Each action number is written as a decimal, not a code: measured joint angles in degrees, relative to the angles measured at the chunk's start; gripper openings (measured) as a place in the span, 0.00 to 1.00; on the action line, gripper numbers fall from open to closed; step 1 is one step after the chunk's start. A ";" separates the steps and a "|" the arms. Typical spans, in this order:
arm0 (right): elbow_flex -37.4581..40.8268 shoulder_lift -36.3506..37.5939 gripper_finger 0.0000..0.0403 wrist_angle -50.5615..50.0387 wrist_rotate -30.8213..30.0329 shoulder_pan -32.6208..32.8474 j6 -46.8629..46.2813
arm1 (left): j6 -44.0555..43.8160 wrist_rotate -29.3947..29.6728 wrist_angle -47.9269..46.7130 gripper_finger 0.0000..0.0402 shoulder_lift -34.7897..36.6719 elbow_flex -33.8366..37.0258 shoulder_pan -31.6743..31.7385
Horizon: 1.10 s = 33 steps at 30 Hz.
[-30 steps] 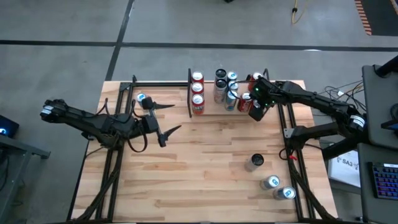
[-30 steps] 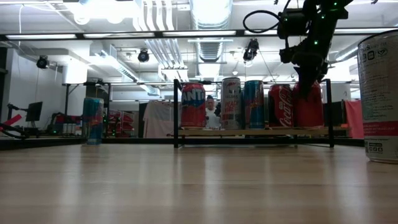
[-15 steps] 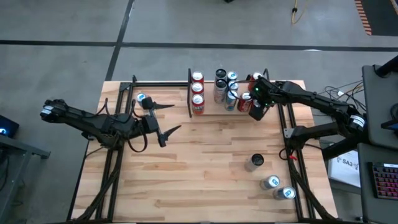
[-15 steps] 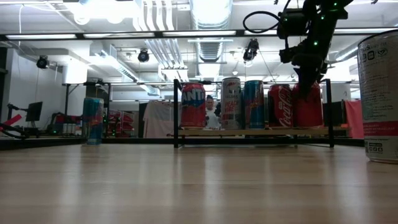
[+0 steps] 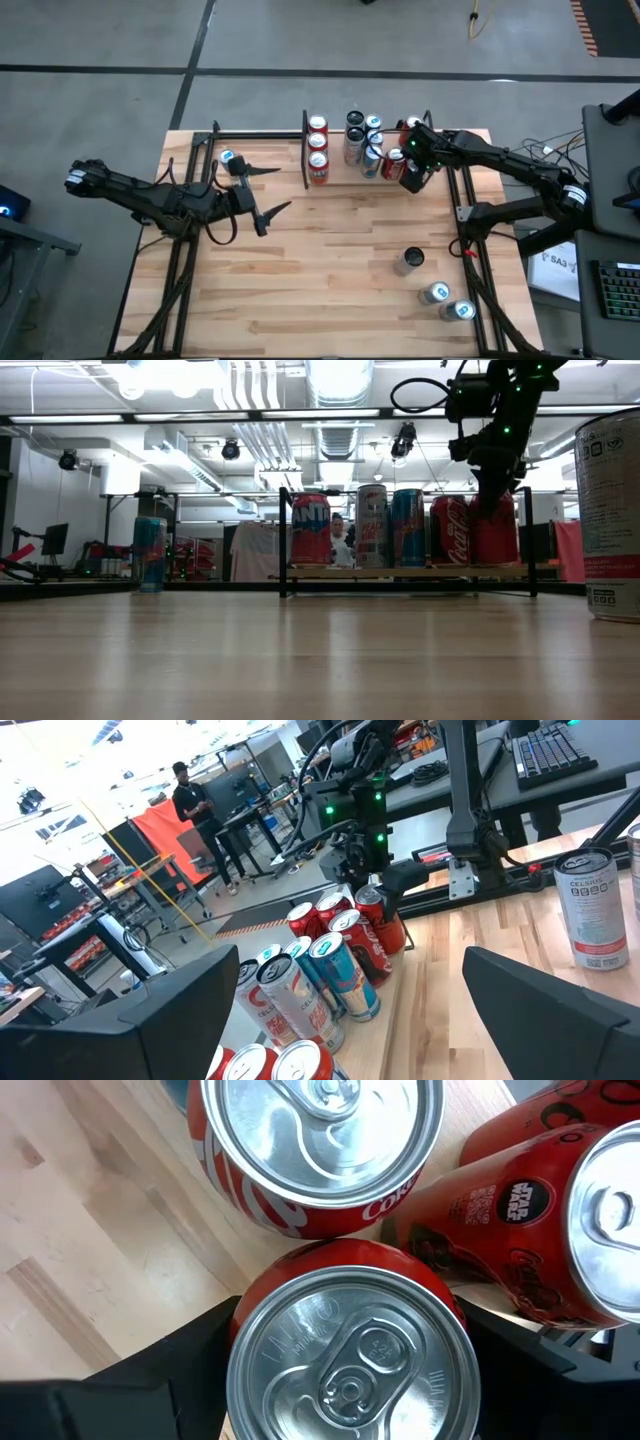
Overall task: Place canned beverage on shelf
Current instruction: Put the dark red soda can on the shelf
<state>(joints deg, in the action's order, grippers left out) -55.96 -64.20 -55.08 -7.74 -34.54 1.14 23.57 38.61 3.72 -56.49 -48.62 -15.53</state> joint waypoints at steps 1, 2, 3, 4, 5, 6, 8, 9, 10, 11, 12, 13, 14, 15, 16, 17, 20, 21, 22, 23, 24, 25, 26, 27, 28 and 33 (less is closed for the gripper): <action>0.00 0.00 0.72 -0.01 0.01 -0.01 0.23 | 0.00 0.00 -0.02 0.92 0.00 0.00 0.00; 0.00 0.00 0.72 -0.01 0.03 0.00 0.49 | 0.00 0.00 -0.01 0.92 0.00 0.00 0.00; 0.00 0.00 0.72 -0.03 0.03 0.00 0.64 | 0.00 0.00 0.00 0.92 0.00 0.00 0.00; 0.00 0.00 0.72 -0.01 0.04 0.00 0.63 | 0.00 0.02 -0.02 0.92 0.00 0.00 0.00; 0.00 0.00 0.72 0.01 0.02 -0.02 0.35 | 0.00 0.00 -0.02 0.92 0.00 0.00 0.00; 0.00 0.00 0.72 0.03 -0.20 -0.02 -0.18 | 0.00 0.01 -0.01 0.92 0.00 0.00 0.00; -0.02 0.00 0.72 0.04 -1.50 0.00 -1.32 | 0.00 0.00 -0.01 0.92 0.00 0.00 0.00; -0.02 0.00 0.72 -0.06 -1.76 0.02 -1.35 | 0.00 0.00 -0.02 0.92 0.00 0.00 0.00; -0.02 0.01 0.72 -0.14 -1.89 0.02 -1.35 | 0.00 0.00 0.00 0.92 0.00 0.00 0.00; -0.02 0.00 0.72 -0.18 -1.94 0.02 -1.36 | 0.00 0.00 -0.02 0.92 0.00 0.00 0.00; -0.02 0.02 0.72 -0.18 -1.95 0.02 -1.41 | 0.00 0.00 -0.01 0.92 0.00 0.00 0.00; -0.02 0.00 0.72 -0.18 -1.98 0.02 -1.42 | 0.00 0.00 -0.02 0.92 0.00 0.00 0.00; -0.02 0.02 0.72 -0.20 -1.98 0.02 -1.46 | 0.00 0.00 0.00 0.92 0.00 0.00 0.00; -0.02 0.02 0.72 -0.16 -1.98 0.02 -1.50 | 0.00 0.00 -0.02 0.92 0.00 0.00 0.00; -0.02 0.00 0.72 -0.16 -2.02 0.02 -1.50 | 0.00 0.00 -0.05 0.92 0.00 0.00 0.00; -0.02 0.02 0.72 -0.18 -2.04 0.02 -1.50 | 0.00 0.00 -0.12 0.92 0.00 0.00 0.00; -0.02 0.02 0.72 -0.21 -1.66 0.02 -1.12 | 0.00 0.00 -0.28 0.92 0.00 0.00 0.00; -0.02 0.02 0.72 -0.19 -1.15 0.01 -1.11 | 0.00 0.00 -0.28 0.92 0.00 0.00 0.00; -0.02 0.02 0.72 -0.13 -0.77 0.00 -1.36 | 0.00 0.00 -0.28 0.92 0.00 0.00 0.00; -0.02 0.02 0.72 -0.12 -0.69 0.00 -1.80 | 0.00 0.00 -0.30 0.92 0.00 0.00 0.00; -0.02 0.02 0.72 -0.12 -0.68 0.00 -2.23 | 0.00 0.00 -0.30 0.92 0.00 0.00 0.00; -0.02 0.02 0.72 -0.12 -0.56 0.00 -2.44 | 0.00 0.00 -0.30 0.92 0.00 0.00 0.00; -0.02 0.02 0.72 -0.14 -0.51 0.00 -2.57 | 0.00 0.00 -0.30 0.92 0.00 0.00 0.00; -0.04 0.02 0.72 -0.18 -0.51 0.00 -2.69 | 0.00 0.00 -0.31 0.92 0.00 0.00 0.00; -0.04 0.02 0.72 -0.18 -0.50 0.01 -3.03 | 0.00 0.00 -0.32 0.92 0.01 0.00 0.00; -0.04 0.02 0.72 -0.26 -0.38 0.02 -3.35 | 0.00 0.00 -0.35 0.92 0.00 0.01 0.00</action>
<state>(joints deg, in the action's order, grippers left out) -56.01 -64.18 -55.34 -8.12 -34.52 -2.21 23.57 38.61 3.38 -56.49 -48.61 -15.53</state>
